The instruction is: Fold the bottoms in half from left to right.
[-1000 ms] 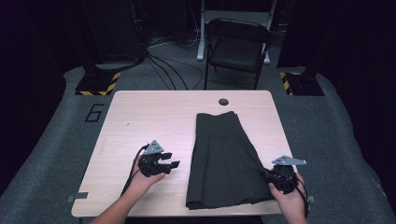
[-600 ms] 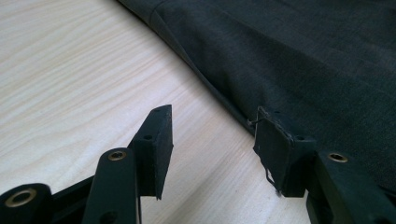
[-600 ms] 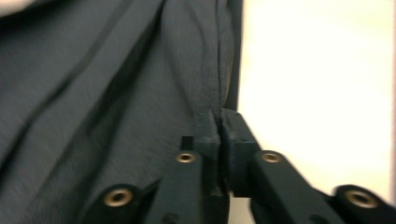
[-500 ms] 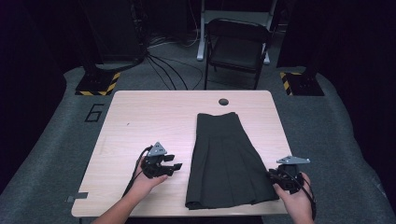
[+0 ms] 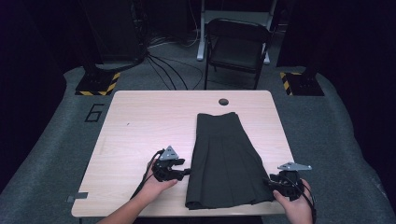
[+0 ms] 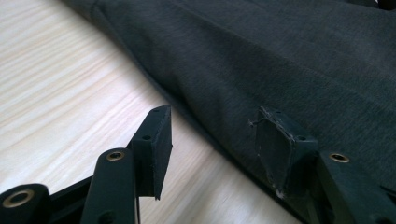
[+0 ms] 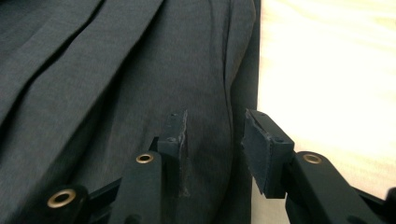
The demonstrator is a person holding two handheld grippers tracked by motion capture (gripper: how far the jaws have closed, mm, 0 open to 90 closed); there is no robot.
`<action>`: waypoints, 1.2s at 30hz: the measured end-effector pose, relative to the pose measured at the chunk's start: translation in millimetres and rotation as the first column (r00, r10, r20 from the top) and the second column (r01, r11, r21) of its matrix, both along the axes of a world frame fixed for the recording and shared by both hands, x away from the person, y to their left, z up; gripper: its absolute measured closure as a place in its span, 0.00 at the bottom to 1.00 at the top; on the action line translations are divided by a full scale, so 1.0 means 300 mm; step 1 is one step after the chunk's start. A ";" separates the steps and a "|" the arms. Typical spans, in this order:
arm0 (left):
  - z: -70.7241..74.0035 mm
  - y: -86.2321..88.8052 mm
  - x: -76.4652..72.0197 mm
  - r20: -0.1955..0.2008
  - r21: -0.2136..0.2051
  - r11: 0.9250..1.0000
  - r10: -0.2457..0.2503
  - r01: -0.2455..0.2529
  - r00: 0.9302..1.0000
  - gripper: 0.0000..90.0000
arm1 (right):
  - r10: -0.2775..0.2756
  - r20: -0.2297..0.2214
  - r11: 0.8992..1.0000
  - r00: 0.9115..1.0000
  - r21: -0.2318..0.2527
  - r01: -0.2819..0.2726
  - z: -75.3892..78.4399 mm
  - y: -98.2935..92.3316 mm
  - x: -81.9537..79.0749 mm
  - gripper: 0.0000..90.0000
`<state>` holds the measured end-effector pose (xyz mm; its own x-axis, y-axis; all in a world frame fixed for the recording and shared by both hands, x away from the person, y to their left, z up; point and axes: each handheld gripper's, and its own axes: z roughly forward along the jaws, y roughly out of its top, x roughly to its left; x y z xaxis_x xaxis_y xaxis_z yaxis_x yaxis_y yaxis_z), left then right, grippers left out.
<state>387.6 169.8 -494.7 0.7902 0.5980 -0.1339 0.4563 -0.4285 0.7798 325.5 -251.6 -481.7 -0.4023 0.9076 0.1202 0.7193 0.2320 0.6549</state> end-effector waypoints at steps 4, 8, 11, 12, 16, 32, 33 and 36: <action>-0.012 -0.036 0.004 -0.009 0.002 1.000 -0.012 0.012 1.000 0.51 | 0.003 -0.011 1.000 1.000 0.011 -0.003 -0.016 -0.012 -0.014 0.65; -0.033 -0.077 0.020 -0.040 -0.031 0.999 -0.011 0.010 0.999 0.50 | 0.031 -0.072 0.999 0.997 0.038 -0.028 -0.053 -0.006 -0.015 0.77; -0.048 -0.107 0.026 -0.045 -0.031 0.999 -0.018 0.017 0.999 0.50 | 0.045 -0.053 0.998 0.998 -0.032 -0.047 -0.031 0.013 -0.022 0.97; -0.053 -0.115 0.028 -0.043 -0.025 1.000 -0.018 0.017 0.999 0.50 | 0.045 -0.053 0.998 0.998 -0.032 -0.047 -0.031 0.013 -0.022 0.97; -0.062 -0.128 0.033 -0.048 -0.001 1.000 -0.022 0.022 0.999 0.50 | -0.031 0.024 0.991 0.999 -0.127 0.034 0.004 -0.020 -0.036 0.98; -0.009 -0.134 0.154 0.005 -0.029 0.996 0.086 -0.086 0.996 0.49 | 0.000 -0.039 0.997 0.999 -0.071 -0.003 -0.053 -0.027 -0.025 0.83; -0.006 -0.135 0.171 0.006 -0.029 0.995 0.092 -0.092 0.996 0.49 | 0.000 -0.028 0.998 1.000 -0.065 -0.001 -0.052 -0.028 -0.026 0.82; -0.002 -0.145 0.219 0.006 -0.030 0.991 0.130 -0.130 0.992 0.49 | -0.005 -0.032 0.998 0.999 -0.059 0.003 -0.050 -0.023 -0.027 0.80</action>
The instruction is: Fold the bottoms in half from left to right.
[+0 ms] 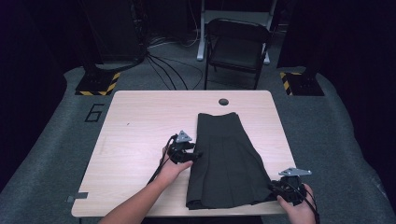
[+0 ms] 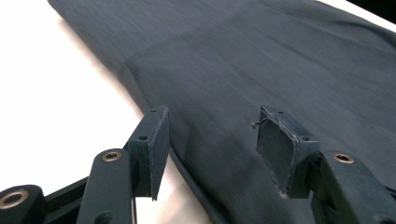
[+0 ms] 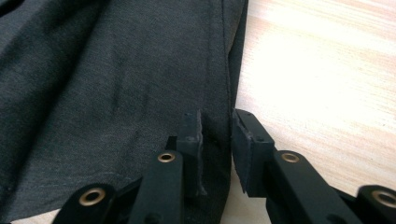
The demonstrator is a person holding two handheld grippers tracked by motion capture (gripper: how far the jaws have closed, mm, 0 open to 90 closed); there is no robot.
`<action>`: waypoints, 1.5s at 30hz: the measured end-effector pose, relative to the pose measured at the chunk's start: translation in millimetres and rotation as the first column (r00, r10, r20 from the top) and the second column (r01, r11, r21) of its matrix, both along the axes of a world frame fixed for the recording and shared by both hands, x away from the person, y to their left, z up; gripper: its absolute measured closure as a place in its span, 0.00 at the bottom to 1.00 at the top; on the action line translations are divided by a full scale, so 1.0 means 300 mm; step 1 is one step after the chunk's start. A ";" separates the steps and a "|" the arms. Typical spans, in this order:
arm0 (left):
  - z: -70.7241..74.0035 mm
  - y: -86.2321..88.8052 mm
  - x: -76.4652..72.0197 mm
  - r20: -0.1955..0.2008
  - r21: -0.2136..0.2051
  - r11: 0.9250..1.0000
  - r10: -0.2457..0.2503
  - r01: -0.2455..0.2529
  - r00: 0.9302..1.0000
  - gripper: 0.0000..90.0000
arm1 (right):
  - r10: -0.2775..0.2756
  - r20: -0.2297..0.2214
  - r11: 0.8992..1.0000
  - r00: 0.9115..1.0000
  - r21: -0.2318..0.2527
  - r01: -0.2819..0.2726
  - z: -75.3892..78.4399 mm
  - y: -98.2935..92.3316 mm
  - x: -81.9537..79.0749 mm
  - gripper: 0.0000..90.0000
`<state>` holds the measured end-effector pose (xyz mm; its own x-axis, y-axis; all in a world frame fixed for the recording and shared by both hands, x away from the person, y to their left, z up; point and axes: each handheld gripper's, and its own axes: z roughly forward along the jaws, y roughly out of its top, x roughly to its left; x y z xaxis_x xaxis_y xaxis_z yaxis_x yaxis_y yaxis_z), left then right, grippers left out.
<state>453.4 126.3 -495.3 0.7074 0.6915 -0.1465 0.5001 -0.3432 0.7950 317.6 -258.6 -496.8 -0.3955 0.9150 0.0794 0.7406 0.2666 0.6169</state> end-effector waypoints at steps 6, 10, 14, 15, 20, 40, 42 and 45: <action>0.008 -0.018 0.092 -0.015 0.006 0.998 0.065 -0.065 0.998 0.48 | -0.006 0.000 1.000 1.000 0.005 0.006 0.001 0.005 -0.003 0.79; 0.009 -0.030 0.140 -0.016 0.013 0.995 0.096 -0.096 0.995 0.47 | 0.011 0.016 1.000 1.000 -0.004 -0.011 0.000 0.003 -0.002 0.79; 0.003 -0.049 0.177 -0.033 0.009 0.993 0.120 -0.120 0.992 0.45 | 0.003 0.024 1.000 1.000 0.007 -0.003 0.004 0.005 -0.006 0.78; -0.001 -0.056 0.185 -0.045 0.012 0.993 0.116 -0.116 0.992 0.45 | 0.003 0.024 1.000 1.000 0.007 -0.003 0.004 0.005 -0.006 0.78; -0.030 -0.080 0.203 -0.061 0.053 0.991 0.123 -0.120 0.990 0.42 | 0.013 0.060 1.000 0.998 0.007 -0.013 0.010 -0.005 -0.008 0.77; -0.085 -0.096 0.189 -0.045 0.072 0.989 0.133 -0.130 0.990 0.49 | 0.026 0.103 0.999 0.994 0.041 -0.031 0.025 0.020 0.038 0.50; -0.085 -0.097 0.188 -0.045 0.069 0.988 0.139 -0.136 0.989 0.52 | 0.023 0.103 0.999 0.994 0.044 -0.028 0.032 0.025 0.044 0.49; -0.083 -0.096 0.189 -0.051 0.066 0.989 0.139 -0.136 0.989 0.58 | 0.023 0.124 0.998 0.992 0.054 -0.030 0.050 0.024 0.052 0.47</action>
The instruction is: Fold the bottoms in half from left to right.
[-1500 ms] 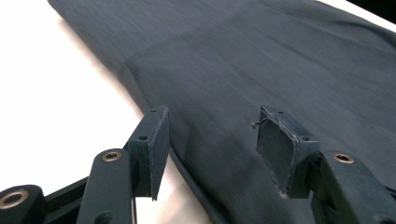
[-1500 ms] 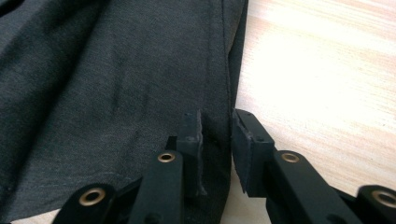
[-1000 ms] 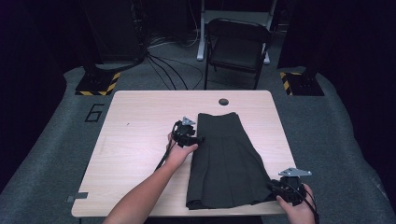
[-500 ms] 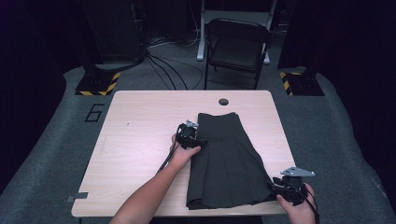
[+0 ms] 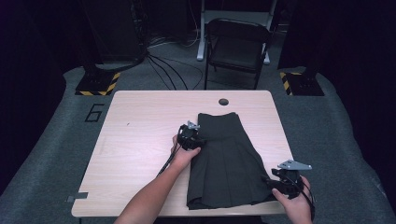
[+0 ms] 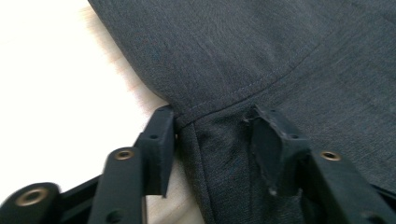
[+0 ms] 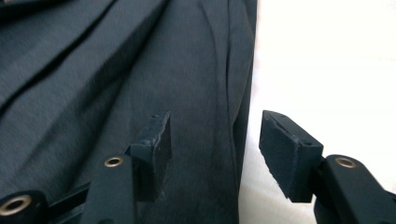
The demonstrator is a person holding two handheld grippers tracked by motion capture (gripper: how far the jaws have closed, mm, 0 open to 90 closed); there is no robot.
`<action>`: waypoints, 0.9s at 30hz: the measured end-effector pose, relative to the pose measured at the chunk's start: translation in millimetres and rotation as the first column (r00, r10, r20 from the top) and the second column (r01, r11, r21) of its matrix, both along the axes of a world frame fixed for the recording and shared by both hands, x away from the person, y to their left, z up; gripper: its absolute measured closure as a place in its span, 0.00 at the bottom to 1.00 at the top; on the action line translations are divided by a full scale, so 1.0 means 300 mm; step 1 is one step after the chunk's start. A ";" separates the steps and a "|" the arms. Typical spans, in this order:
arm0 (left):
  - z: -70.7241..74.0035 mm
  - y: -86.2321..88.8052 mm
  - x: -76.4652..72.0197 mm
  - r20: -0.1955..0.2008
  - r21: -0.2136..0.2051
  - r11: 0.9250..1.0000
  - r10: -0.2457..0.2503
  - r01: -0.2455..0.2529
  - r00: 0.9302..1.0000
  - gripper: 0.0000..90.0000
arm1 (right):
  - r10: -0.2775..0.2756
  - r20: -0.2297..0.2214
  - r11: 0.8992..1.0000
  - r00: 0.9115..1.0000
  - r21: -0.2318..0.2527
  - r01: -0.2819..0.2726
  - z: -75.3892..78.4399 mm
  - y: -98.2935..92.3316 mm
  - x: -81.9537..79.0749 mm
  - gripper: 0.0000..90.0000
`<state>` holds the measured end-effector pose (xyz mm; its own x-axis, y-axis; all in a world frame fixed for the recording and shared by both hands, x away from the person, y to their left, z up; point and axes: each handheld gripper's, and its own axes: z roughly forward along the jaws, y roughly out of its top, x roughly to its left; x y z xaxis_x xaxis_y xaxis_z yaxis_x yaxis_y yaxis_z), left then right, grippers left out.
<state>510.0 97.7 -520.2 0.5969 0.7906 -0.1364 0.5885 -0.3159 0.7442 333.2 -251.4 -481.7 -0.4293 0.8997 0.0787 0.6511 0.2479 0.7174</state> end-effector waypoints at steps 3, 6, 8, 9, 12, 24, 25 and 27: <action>0.003 0.002 -0.001 0.002 -0.003 1.000 0.006 -0.006 1.000 0.68 | 0.001 0.031 1.000 1.000 0.002 -0.001 0.017 0.005 0.020 0.45; 0.007 0.000 -0.004 0.008 0.020 1.000 0.000 0.000 1.000 0.78 | 0.022 0.023 1.000 0.999 -0.008 -0.022 0.026 0.027 0.073 0.43; 0.007 -0.006 -0.008 0.017 0.017 1.000 0.005 -0.005 1.000 0.80 | 0.022 0.021 1.000 1.000 0.000 -0.022 0.025 0.037 0.088 0.43; 0.008 -0.007 -0.009 0.024 0.026 1.000 0.002 -0.003 1.000 0.82 | 0.034 0.017 0.999 0.999 0.009 -0.034 0.024 0.056 0.119 0.43; 0.008 -0.010 -0.010 0.030 0.023 1.000 0.002 -0.003 1.000 0.83 | 0.053 0.015 0.999 0.998 0.011 -0.053 0.022 0.089 0.165 0.42; 0.018 -0.006 -0.012 0.034 0.040 0.999 -0.009 0.007 0.999 0.86 | 0.051 0.007 0.999 0.999 -0.004 -0.051 0.023 0.176 0.348 0.38; 0.019 -0.005 -0.012 0.034 0.047 0.999 -0.014 0.013 0.999 0.86 | 0.046 -0.001 0.999 0.999 -0.005 -0.046 0.023 0.184 0.363 0.38; 0.018 -0.009 -0.014 0.037 0.039 0.999 -0.008 0.006 0.999 0.85 | 0.048 0.010 0.999 0.999 -0.008 -0.048 0.020 0.194 0.396 0.38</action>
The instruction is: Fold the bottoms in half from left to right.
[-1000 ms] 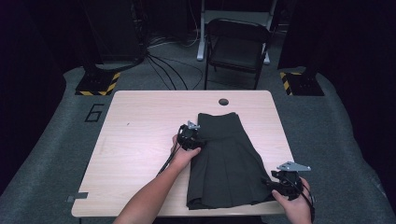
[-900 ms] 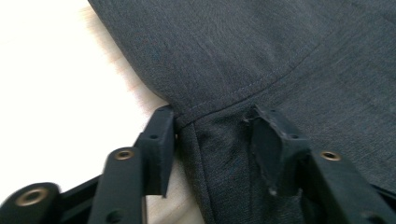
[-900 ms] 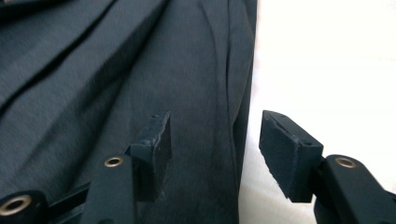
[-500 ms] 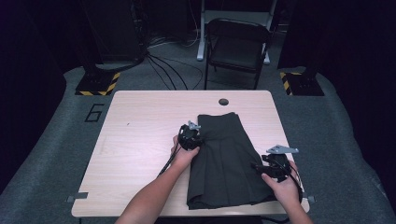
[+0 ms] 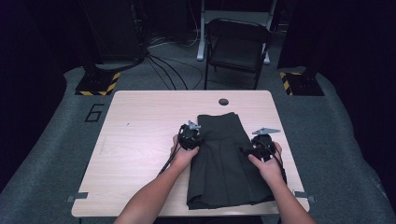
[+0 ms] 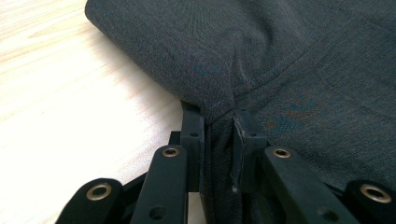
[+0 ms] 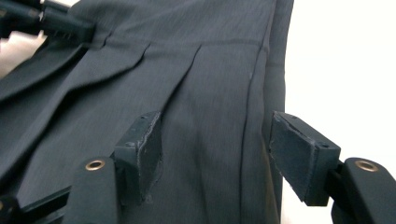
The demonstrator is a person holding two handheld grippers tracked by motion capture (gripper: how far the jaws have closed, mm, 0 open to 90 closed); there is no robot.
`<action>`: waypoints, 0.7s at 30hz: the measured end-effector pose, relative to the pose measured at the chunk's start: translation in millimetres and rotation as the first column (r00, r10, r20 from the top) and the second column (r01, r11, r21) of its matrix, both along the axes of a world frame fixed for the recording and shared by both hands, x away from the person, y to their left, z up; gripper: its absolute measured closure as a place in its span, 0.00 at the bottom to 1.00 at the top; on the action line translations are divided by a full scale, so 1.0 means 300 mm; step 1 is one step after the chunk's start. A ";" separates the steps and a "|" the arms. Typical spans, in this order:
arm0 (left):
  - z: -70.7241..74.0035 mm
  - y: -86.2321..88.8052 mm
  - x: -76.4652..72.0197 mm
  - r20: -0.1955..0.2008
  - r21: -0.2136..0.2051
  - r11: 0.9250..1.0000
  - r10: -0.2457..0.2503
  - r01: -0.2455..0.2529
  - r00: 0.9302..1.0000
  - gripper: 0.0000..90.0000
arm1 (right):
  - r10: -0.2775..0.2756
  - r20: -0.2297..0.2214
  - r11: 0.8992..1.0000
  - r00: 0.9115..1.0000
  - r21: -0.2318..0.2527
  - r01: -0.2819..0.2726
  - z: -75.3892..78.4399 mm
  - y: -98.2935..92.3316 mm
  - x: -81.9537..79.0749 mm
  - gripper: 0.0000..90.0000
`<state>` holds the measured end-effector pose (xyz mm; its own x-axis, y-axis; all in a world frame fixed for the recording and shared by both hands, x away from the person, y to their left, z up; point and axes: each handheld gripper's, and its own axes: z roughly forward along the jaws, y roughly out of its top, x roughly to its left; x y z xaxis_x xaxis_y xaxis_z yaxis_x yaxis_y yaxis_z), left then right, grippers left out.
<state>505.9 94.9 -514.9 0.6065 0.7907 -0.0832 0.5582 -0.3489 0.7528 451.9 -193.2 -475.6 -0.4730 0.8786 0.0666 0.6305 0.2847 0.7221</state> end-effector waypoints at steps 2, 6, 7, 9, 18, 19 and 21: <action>0.001 0.003 0.001 -0.002 -0.005 1.000 -0.003 0.003 1.000 0.83 | -0.020 -0.011 1.000 1.000 -0.005 0.020 -0.001 0.011 0.028 0.38; 0.001 0.015 0.000 -0.004 -0.031 1.000 0.007 -0.007 1.000 0.69 | -0.057 -0.017 0.998 0.998 0.014 0.057 -0.011 0.017 0.080 0.36; 0.002 0.019 -0.004 -0.005 -0.042 0.999 0.010 -0.010 1.000 0.63 | -0.057 -0.011 0.998 0.998 0.005 0.057 -0.017 0.017 0.103 0.36; 0.006 0.029 -0.011 -0.009 -0.052 0.999 0.008 -0.008 1.000 0.61 | -0.075 -0.021 0.997 0.997 0.013 0.076 -0.020 0.023 0.111 0.35; -0.001 0.034 -0.040 -0.017 -0.046 0.999 -0.009 0.008 1.000 0.47 | -0.102 -0.076 0.995 0.992 -0.023 0.101 -0.074 0.022 0.156 0.35; -0.003 0.035 -0.040 -0.015 -0.033 0.999 -0.017 0.016 1.000 0.46 | -0.096 -0.081 0.995 0.992 -0.031 0.094 -0.086 0.019 0.157 0.37; -0.009 0.028 -0.042 -0.015 -0.044 0.999 -0.009 0.009 1.000 0.46 | -0.096 -0.085 0.995 0.992 -0.034 0.093 -0.091 0.017 0.157 0.37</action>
<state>493.4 103.4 -517.5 0.6120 0.7806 -0.1271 0.5666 -0.3206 0.7591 499.0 -188.0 -502.9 -0.3814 0.9212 0.0767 0.7154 0.2415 0.6557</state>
